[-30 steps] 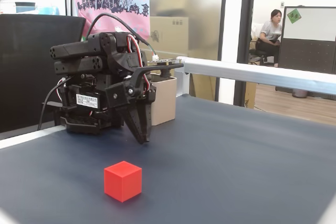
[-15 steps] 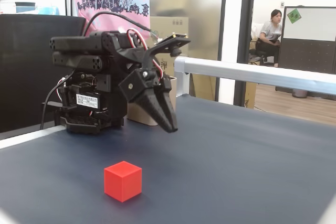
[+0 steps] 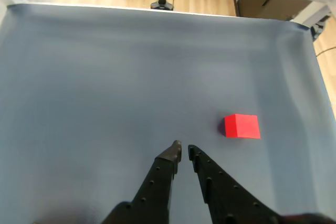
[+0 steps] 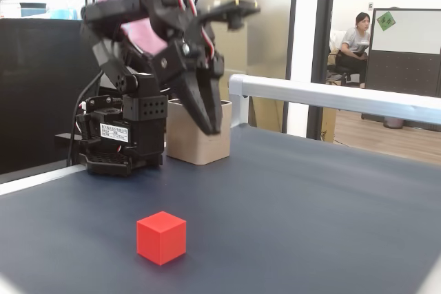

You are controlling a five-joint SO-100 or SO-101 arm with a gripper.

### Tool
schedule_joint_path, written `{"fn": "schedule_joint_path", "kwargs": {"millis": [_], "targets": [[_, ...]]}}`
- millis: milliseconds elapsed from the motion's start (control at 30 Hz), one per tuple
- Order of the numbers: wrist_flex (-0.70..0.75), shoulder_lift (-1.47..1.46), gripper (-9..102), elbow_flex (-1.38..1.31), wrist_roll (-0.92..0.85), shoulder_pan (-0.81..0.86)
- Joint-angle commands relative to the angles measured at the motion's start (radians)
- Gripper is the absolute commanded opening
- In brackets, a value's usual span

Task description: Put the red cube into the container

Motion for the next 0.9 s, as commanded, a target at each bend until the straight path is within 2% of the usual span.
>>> {"fn": "schedule_joint_path", "kwargs": {"millis": [0,133,400,533,867], "targets": [[0.066,-0.107,2,-0.218,-0.044,0.074],[0.091,-0.216,8,-0.328,-0.097,0.178],[0.081,-0.359,23,-0.393,-0.331,0.396],[0.029,-0.437,34,-0.44,-0.367,0.465],[-0.179,-0.621,41,-0.436,-0.391,0.494]]}}
